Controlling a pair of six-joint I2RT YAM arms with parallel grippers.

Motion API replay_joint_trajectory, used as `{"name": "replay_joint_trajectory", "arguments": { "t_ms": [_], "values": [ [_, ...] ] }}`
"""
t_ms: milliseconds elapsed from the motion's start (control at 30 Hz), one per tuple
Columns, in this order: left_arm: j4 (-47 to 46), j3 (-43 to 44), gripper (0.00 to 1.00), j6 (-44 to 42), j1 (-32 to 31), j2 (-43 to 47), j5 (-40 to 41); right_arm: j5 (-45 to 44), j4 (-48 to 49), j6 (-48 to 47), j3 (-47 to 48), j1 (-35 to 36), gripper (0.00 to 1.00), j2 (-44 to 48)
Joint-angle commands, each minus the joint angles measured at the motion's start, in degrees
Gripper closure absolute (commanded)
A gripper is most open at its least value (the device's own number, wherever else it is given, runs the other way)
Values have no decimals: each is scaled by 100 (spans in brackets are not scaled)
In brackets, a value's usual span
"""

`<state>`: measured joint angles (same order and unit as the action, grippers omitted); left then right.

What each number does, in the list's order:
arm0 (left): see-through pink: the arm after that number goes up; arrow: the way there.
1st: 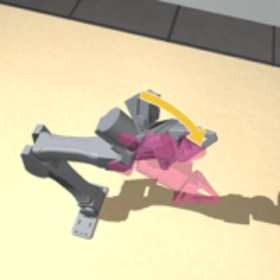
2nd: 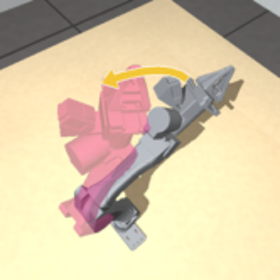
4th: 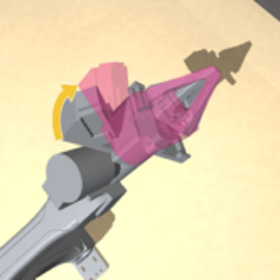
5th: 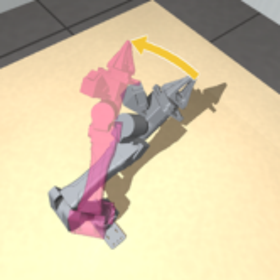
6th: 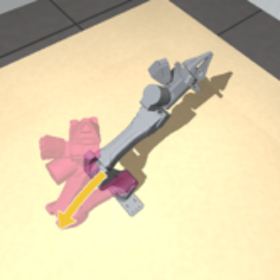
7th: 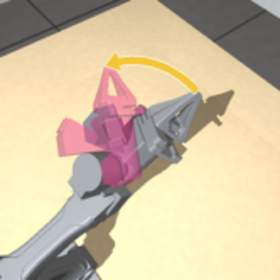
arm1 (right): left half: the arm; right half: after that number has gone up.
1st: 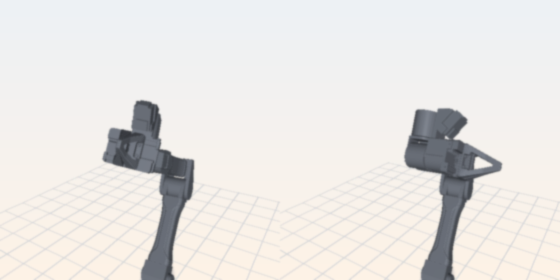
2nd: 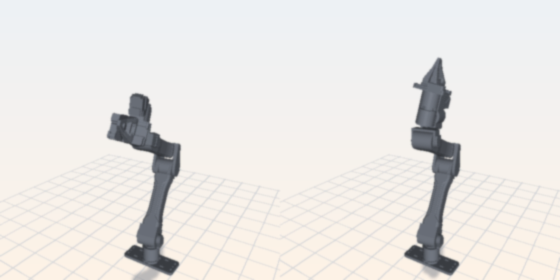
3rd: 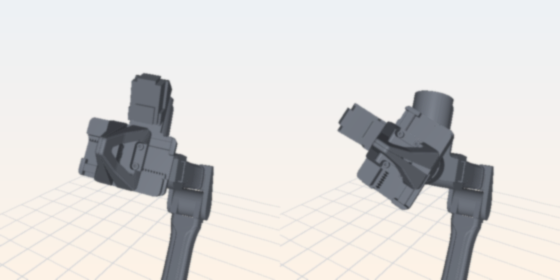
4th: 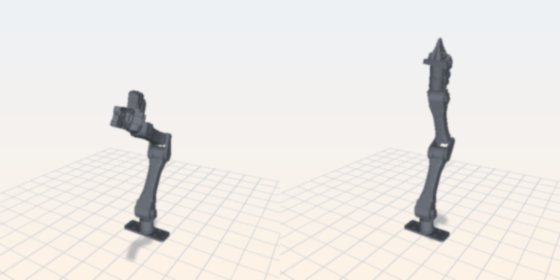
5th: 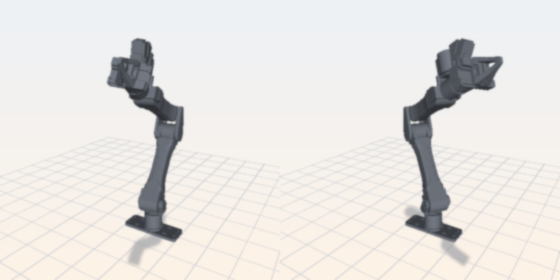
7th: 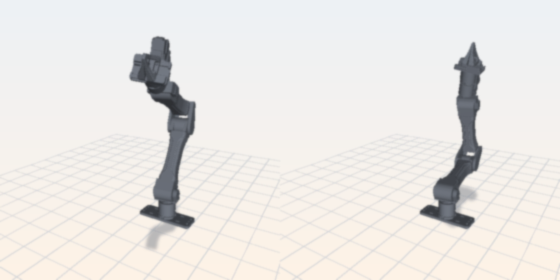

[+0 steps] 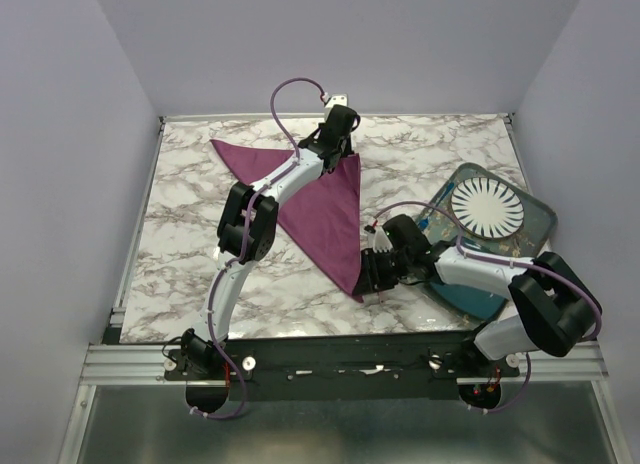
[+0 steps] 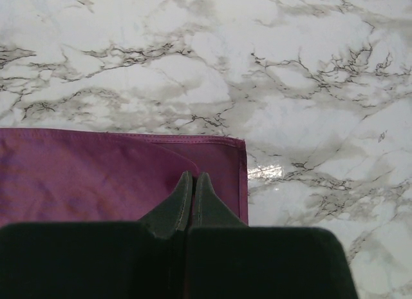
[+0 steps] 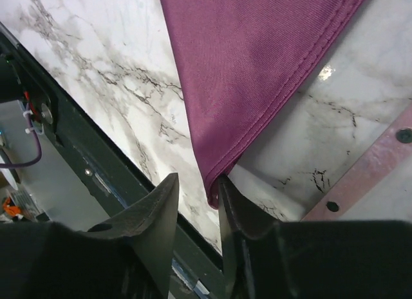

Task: Fold the napkin, place the utensils inside, and roll it up
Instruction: Fold the napkin

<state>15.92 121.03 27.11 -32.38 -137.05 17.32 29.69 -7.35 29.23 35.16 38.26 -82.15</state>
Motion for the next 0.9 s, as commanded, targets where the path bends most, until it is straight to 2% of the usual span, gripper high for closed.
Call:
{"name": "replay_joint_trajectory", "arguments": {
  "t_ms": [0,100,200,733,867],
  "values": [
    [-72,-132,100,66,-40,-41,-106,159,252,30,-62,155,68,-55],
    [-63,-194,100,84,-32,-23,-124,212,313,21,-35,243,75,-178],
    [-45,-203,100,101,-32,-32,-141,256,331,3,9,349,78,-249],
    [-1,262,100,207,-31,-348,-255,353,410,-155,18,489,77,-636],
    [-36,368,100,277,-40,-497,-369,274,402,-146,9,489,72,-609]
  ]
}}
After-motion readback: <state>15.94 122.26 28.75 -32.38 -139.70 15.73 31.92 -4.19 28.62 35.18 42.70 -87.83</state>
